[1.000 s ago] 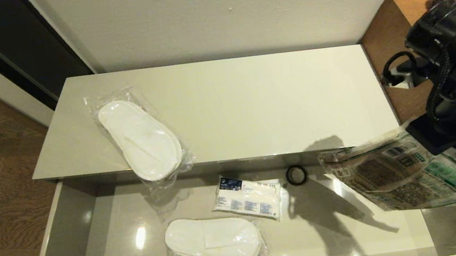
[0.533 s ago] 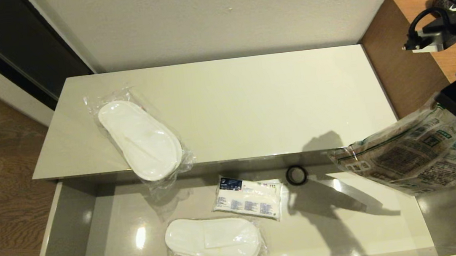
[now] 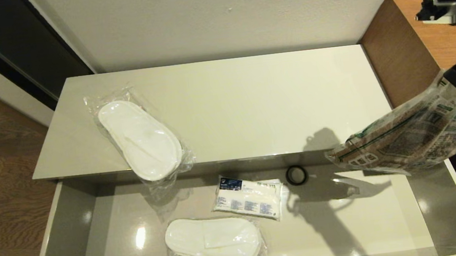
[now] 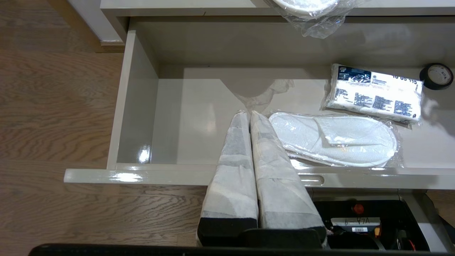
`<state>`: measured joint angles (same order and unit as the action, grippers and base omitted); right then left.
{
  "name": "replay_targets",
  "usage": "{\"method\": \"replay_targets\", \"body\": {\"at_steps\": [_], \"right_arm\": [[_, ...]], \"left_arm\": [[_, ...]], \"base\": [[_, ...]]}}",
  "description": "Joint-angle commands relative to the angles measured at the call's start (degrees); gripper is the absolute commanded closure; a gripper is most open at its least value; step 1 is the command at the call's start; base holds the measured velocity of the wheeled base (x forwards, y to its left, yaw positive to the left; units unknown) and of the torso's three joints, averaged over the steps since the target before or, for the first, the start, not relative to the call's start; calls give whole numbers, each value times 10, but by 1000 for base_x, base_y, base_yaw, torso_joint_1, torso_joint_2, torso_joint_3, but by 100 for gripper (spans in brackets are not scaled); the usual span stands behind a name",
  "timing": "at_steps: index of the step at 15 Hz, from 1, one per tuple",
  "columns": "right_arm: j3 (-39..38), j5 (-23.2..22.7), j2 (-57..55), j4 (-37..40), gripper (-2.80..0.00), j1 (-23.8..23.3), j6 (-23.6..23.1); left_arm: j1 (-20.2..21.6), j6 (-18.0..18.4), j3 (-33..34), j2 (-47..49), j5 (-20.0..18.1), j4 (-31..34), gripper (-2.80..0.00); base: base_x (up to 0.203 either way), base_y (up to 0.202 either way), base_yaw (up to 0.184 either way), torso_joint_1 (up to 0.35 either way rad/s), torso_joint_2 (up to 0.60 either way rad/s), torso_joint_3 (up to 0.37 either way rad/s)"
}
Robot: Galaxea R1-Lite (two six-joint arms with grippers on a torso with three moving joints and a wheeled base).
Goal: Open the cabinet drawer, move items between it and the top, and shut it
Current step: Place the solid drinks on the table
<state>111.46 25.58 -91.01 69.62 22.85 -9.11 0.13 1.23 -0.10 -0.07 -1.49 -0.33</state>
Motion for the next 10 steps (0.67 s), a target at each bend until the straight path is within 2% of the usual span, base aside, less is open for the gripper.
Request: {"method": "replay_targets", "body": {"at_steps": [1, 5, 10], "right_arm": [[0, 2, 5, -56, 0, 0, -45], [0, 2, -15, -188, 0, -3, -132], [0, 1, -55, -364, 0, -36, -246]], "left_arm": [[1, 0, 0, 1, 0, 0, 0], [1, 0, 0, 1, 0, 0, 0], [1, 0, 0, 1, -1, 0, 0]], "base": [[0, 0, 0, 0, 0, 0], [0, 0, 0, 0, 0, 0], [0, 0, 0, 0, 0, 0]]}}
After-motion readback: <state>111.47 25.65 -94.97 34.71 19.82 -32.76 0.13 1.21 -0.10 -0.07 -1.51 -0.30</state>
